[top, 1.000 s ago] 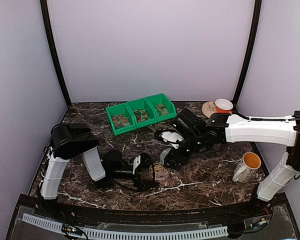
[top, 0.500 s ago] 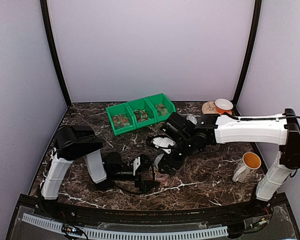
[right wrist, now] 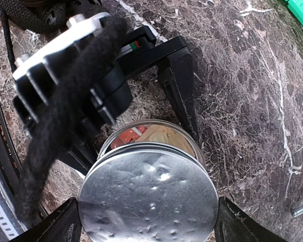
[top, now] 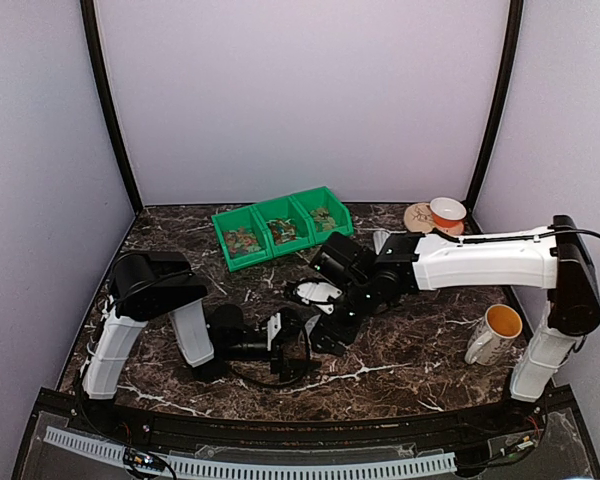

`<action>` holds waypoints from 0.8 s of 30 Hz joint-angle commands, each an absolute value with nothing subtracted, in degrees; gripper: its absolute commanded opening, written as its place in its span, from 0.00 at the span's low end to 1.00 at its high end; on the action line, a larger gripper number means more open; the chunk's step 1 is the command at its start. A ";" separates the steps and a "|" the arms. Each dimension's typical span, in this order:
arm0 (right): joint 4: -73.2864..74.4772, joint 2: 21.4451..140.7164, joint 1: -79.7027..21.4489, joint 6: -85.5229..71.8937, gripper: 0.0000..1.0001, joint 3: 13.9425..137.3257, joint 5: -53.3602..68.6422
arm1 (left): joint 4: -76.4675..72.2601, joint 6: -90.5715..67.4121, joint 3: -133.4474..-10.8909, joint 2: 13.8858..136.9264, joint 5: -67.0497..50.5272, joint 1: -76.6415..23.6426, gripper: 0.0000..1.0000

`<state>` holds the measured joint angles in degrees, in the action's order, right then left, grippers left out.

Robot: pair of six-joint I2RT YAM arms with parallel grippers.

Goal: Pack the candies
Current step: Place the bottle lid on the packing bottle.

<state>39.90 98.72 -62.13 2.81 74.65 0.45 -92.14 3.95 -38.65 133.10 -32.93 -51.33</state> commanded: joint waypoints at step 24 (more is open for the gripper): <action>34.53 102.08 -61.76 4.26 0.89 74.73 1.10 | -81.36 2.90 -37.09 137.66 -32.05 -52.03 0.91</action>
